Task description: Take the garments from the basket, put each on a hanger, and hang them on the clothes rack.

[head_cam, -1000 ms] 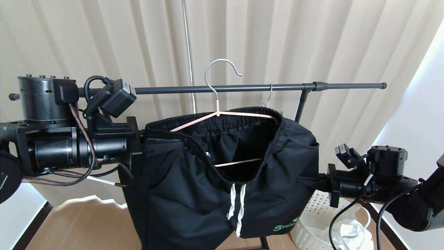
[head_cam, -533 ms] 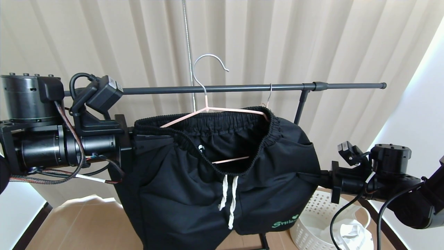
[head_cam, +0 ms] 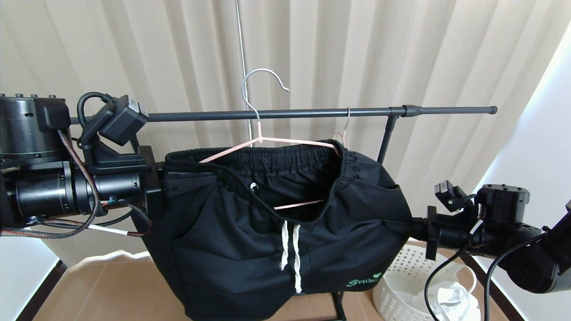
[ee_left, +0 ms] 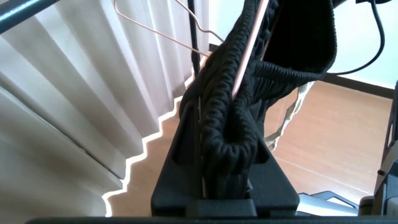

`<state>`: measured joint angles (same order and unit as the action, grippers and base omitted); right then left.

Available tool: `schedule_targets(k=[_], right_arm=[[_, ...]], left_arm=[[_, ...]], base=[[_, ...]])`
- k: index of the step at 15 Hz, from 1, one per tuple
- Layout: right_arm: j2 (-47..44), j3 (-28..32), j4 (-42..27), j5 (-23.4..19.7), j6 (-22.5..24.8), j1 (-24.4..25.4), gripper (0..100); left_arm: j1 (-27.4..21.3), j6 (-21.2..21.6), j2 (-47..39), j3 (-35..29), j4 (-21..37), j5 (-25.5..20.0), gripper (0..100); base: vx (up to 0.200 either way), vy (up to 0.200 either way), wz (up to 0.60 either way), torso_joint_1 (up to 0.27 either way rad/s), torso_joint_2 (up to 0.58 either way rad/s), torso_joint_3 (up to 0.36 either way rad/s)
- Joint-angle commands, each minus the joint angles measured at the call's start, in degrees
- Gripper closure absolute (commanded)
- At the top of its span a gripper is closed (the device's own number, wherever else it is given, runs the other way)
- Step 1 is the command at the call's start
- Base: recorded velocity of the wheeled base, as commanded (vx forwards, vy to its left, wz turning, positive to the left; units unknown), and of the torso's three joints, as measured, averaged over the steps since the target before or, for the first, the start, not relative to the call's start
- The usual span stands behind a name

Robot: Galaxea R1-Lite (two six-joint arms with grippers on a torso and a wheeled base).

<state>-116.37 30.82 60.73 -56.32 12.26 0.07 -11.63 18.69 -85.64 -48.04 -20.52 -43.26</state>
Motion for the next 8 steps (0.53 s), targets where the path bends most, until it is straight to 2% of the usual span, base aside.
schedule_targets(k=[1,6,8], right_arm=[[0.36,-0.23,0.00,-0.02,0.04,0.01,100],[0.71,-0.67,-0.09,-0.02,0.04,0.01,100],[0.80,-0.76,-0.09,0.07,0.04,0.01,100]], left_arm=[[0.20,0.03,0.56,0.41,-0.05,0.02,100],[0.38,-0.06,0.91,1.11,-0.05,0.20,100],[2.40,0.03,1.26,1.20,-0.05,0.02,100]], base=[[0.000,0.000,0.00,0.000,0.00,0.000],[0.000,0.000,0.00,0.000,0.00,0.000],[0.000,0.000,0.00,0.000,0.00,0.000]])
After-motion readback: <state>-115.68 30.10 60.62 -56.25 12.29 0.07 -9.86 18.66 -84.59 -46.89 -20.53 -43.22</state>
